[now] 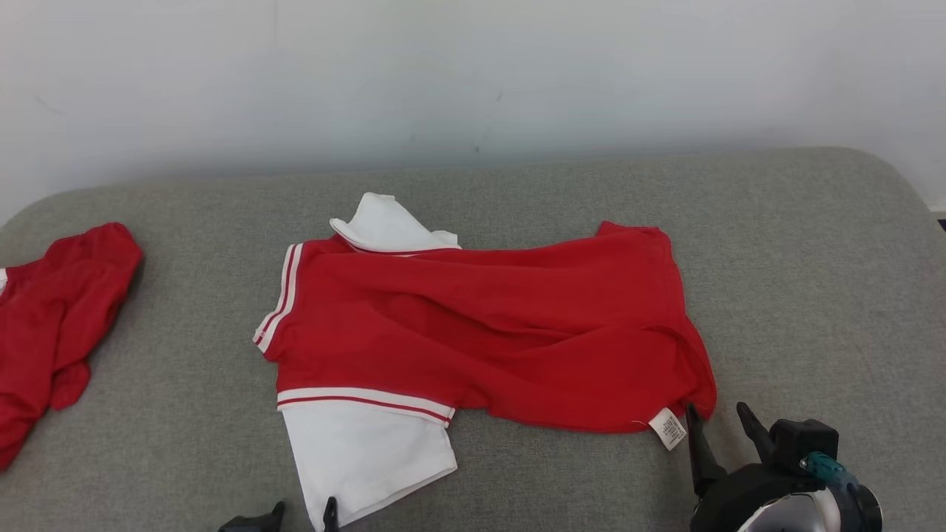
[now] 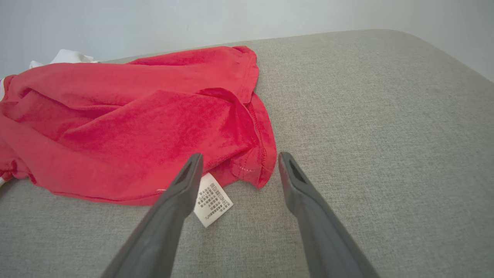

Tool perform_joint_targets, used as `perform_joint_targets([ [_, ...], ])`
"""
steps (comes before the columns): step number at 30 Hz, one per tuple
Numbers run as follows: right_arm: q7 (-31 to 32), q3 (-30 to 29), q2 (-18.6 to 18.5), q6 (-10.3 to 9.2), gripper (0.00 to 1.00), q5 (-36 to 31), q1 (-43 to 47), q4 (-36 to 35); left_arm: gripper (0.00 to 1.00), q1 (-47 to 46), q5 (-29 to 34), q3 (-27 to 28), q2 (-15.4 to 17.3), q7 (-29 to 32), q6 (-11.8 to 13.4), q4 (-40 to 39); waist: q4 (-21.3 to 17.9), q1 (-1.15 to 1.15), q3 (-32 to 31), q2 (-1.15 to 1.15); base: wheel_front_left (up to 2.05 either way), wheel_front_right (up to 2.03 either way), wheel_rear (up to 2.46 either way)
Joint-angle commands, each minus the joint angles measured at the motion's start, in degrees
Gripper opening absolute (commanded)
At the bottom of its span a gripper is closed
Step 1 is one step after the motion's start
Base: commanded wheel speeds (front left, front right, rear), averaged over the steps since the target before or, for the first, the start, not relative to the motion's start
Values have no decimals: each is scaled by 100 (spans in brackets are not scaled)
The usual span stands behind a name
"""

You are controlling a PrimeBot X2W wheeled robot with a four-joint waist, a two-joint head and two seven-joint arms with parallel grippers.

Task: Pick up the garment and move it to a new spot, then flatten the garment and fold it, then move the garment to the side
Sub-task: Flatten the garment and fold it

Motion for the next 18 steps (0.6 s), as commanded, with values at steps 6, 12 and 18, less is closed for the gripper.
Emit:
perform_joint_targets([
  [6,125,116,13,21,100,-41,-170,72,33,-221,-297,-209,-20,360,-43,469,-65,0,89,0,0,0,0],
  [12,345,14,13,20,100,-58,-123,158,0,-170,-551,-457,-30,424,-201,547,-43,0,148,0,0,0,0],
  [18,639,-70,14,21,100,-168,-262,273,0,-289,-571,-557,-32,368,-126,647,-18,0,241,0,0,0,0],
])
